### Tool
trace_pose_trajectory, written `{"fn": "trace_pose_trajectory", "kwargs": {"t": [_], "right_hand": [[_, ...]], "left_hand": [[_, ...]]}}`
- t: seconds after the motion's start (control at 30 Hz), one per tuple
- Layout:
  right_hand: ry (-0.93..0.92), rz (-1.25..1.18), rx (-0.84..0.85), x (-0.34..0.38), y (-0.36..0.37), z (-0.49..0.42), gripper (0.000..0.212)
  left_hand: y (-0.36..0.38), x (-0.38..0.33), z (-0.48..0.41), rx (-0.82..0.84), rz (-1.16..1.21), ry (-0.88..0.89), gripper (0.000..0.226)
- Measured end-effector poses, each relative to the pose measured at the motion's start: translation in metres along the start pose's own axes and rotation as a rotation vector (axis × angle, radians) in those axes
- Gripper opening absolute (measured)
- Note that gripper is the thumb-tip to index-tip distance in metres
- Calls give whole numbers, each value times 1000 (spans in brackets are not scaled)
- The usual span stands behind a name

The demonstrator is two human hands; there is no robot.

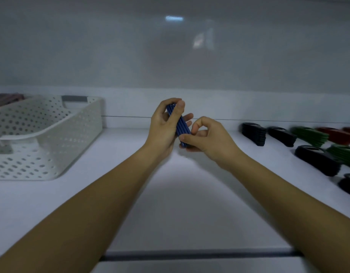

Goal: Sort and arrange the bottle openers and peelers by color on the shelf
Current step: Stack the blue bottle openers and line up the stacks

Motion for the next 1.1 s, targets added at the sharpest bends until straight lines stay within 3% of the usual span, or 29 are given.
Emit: {"fn": "trace_pose_trajectory", "kwargs": {"t": [0.2, 0.3, 0.4, 0.5, 0.63, 0.83, 1.1], "right_hand": [[-20, 200, -79, 20, -40, 28, 32], [42, 319, -168, 22, -84, 44, 32], [136, 454, -236, 18, -130, 62, 33], [251, 670, -229, 11, -164, 79, 31], [379, 943, -190, -10, -181, 89, 24], [327, 1067, -277, -30, -170, 90, 39], [217, 913, -419, -38, -165, 106, 45]], "left_hand": [[50, 10, 5, 117, 57, -89, 8], [89, 21, 7, 218, -101, -144, 12], [122, 40, 10, 301, -321, -242, 31], [136, 63, 9, 250, -515, -294, 27], [135, 99, -3, 123, -592, -325, 17], [137, 131, -10, 261, -1171, -191, 32], [148, 129, -18, 366, -1331, 50, 41]]}}
Point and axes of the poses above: each hand's wrist, its own z-axis away from the middle knuckle, its own y-axis out of the palm, x = y × z, the point moved 6 cm from there along -z, towards the middle knuckle, and after that the axes turned 11 degrees about -y, right-handed, at the moved point
